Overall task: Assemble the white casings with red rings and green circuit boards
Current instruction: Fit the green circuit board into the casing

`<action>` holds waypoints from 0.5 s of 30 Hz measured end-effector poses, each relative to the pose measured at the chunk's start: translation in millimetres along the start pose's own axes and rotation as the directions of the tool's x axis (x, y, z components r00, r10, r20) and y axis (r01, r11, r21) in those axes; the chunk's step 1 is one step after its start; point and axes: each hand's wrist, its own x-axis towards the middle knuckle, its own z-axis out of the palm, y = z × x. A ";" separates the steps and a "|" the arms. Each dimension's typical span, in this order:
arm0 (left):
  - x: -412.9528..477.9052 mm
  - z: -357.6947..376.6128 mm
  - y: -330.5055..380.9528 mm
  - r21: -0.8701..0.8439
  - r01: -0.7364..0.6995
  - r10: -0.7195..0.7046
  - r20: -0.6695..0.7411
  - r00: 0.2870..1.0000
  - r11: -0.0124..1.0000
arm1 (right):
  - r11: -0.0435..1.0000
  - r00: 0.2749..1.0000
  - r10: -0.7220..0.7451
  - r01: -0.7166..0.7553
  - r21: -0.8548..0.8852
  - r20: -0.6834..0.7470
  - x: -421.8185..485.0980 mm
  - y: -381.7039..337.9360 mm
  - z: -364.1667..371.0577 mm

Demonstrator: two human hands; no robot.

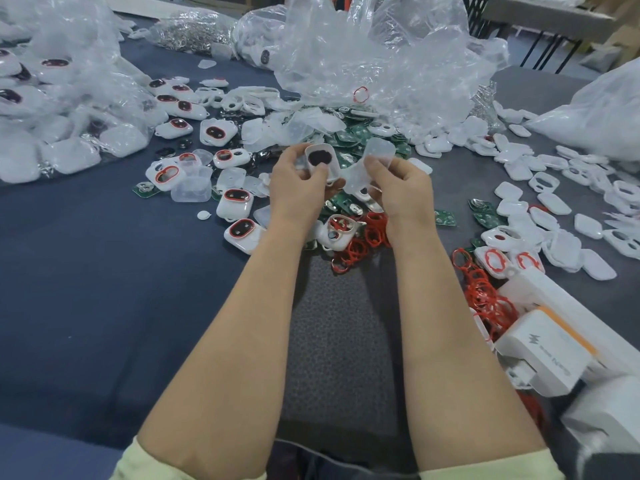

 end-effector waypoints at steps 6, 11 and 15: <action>3.4 -4.4 -2.6 0.007 -0.098 0.098 -0.106 0.990 0.995 | 0.995 0.995 -0.072 0.067 -0.080 -0.066 0.3 2.7 -1.2; 4.4 -3.6 -3.0 0.011 -0.100 0.100 -0.098 0.990 0.995 | 0.977 0.998 0.053 -0.059 0.203 0.034 0.5 -1.2 2.0; 2.5 -2.1 -2.2 0.036 -0.082 0.084 -0.054 0.995 0.996 | 0.967 0.998 0.045 -0.055 0.249 0.045 -0.5 -2.7 4.0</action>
